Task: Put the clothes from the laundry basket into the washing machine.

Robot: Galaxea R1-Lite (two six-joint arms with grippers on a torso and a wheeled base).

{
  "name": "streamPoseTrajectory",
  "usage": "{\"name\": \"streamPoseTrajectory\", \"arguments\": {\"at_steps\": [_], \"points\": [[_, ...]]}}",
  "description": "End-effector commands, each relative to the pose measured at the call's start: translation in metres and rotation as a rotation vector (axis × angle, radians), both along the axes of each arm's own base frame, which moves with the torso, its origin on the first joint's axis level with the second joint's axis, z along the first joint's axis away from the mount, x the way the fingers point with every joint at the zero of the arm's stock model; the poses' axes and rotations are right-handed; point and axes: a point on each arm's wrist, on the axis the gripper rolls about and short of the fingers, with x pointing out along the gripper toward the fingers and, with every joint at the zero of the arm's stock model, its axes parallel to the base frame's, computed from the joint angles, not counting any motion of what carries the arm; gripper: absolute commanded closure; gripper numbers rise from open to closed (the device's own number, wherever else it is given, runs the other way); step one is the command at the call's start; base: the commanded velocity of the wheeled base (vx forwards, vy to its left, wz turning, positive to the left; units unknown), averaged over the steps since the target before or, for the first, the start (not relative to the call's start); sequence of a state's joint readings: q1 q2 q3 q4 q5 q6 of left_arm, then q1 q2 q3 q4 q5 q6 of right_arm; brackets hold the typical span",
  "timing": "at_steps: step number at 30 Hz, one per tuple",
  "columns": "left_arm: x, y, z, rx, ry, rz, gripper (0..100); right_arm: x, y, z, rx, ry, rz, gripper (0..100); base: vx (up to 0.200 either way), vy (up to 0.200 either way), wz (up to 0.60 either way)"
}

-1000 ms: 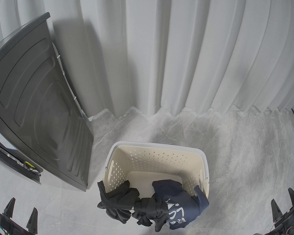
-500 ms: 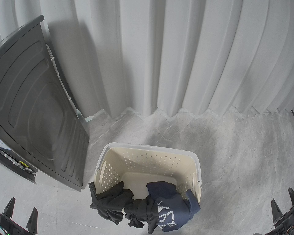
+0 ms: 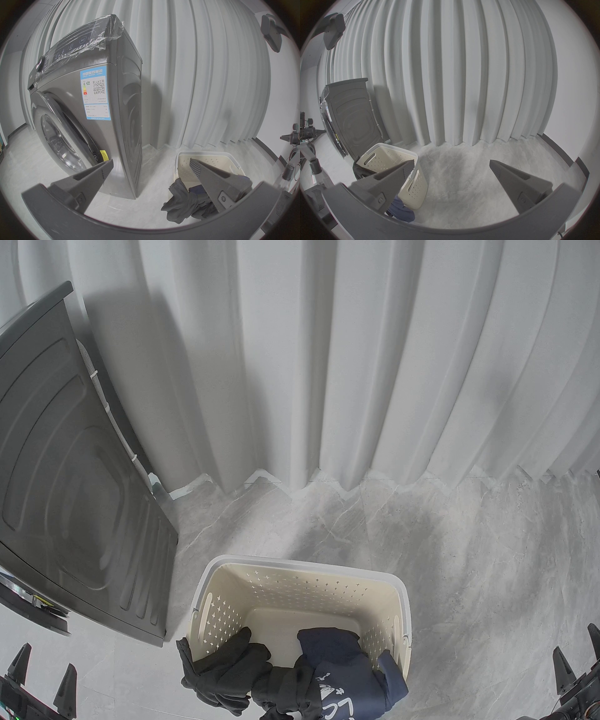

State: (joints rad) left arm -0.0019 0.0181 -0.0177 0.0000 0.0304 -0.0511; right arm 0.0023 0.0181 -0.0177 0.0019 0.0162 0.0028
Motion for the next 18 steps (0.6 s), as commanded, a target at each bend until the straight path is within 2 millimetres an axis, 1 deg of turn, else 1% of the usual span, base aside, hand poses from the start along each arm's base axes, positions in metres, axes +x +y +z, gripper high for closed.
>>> {"name": "streamPoseTrajectory", "arguments": {"at_steps": [1, 6, 12, 18], "points": [[0.0004, 0.0000, -0.0052, 0.000, 0.006, 0.001, 0, 0.0003, 0.0000, -0.0052, 0.000, 0.004, 0.001, 0, 0.200, 0.000, 0.00], [0.0003, 0.0000, -0.0052, 0.000, 0.004, 0.001, 0, 0.0003, 0.0000, -0.0052, 0.000, 0.004, 0.001, 0, 0.200, 0.000, 0.00], [0.0004, 0.0000, -0.0052, -0.001, 0.006, -0.001, 0, 0.0003, 0.0000, -0.0053, 0.000, 0.005, 0.001, 0, 0.000, 0.000, 0.00], [0.0002, 0.0000, -0.0048, -0.001, 0.003, 0.001, 0, 0.0003, 0.0000, -0.0052, 0.000, 0.004, 0.001, 0, 0.200, 0.000, 0.00]]}}
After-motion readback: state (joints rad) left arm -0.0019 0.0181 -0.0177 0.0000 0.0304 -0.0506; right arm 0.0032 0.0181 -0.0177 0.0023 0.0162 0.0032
